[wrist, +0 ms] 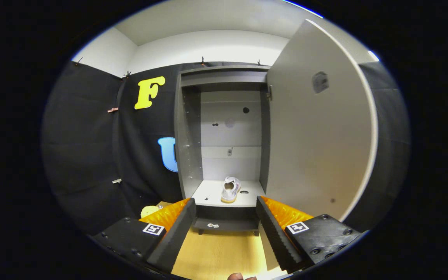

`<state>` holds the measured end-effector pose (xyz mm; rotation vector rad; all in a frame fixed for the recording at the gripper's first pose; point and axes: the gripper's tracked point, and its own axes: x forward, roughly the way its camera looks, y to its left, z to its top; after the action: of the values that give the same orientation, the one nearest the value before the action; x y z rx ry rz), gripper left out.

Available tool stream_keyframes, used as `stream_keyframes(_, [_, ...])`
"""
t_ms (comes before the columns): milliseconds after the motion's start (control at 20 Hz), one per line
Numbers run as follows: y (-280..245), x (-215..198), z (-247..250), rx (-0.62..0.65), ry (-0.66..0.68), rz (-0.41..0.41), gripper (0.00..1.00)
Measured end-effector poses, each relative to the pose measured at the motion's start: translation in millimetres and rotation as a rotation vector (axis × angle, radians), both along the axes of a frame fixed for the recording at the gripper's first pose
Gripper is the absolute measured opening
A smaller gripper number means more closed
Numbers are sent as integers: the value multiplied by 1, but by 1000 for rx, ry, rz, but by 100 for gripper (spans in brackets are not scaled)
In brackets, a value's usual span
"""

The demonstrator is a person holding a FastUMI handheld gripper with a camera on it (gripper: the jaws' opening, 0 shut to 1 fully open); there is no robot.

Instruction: Open the shoe cabinet door, grab the shoes and put them into the shoe cabinet, then close the shoe cabinet door.

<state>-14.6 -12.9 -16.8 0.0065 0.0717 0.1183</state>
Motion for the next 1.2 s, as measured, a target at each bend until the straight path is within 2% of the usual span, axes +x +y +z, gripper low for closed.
stream_keyframes(150, [-42, -30, 5, -18, -19, -66, 98])
stream_keyframes(300, [-80, -50, 3, 33, -10, -138, 98])
stream_keyframes(700, [-203, -41, -11, 58, -2, -355, 98])
stream_keyframes(950, [-235, -4, -31, 67, 31, -369, 98])
stream_keyframes(1200, [-232, 22, -38, 79, 42, -335, 98])
